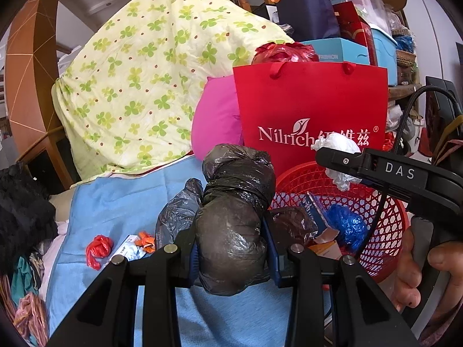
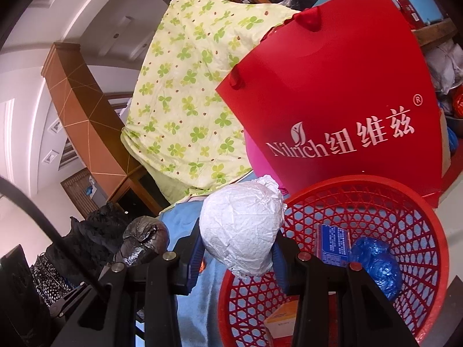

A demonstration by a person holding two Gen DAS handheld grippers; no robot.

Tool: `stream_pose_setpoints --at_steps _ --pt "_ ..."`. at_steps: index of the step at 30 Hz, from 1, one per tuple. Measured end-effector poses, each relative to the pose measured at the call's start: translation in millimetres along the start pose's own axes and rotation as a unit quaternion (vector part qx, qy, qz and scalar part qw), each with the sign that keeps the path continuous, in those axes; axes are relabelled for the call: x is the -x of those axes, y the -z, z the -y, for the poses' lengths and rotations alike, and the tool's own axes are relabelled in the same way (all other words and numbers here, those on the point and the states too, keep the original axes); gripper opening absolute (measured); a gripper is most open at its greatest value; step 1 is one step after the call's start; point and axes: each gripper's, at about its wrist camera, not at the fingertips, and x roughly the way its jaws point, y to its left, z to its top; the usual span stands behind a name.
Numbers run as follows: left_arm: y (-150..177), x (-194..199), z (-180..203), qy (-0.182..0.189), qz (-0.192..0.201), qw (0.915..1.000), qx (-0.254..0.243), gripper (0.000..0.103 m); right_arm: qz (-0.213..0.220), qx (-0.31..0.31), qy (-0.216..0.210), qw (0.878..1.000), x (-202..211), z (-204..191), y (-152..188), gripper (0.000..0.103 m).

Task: Collect trash
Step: 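Carry both bags over the red mesh wastebasket, tools side by side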

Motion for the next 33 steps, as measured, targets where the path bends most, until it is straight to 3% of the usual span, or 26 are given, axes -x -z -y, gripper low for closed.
stream_pose_setpoints --at_steps 33 --pt "-5 -25 27 0.023 -0.017 0.9992 -0.028 0.039 0.014 -0.039 0.022 0.999 23 35 -5 0.046"
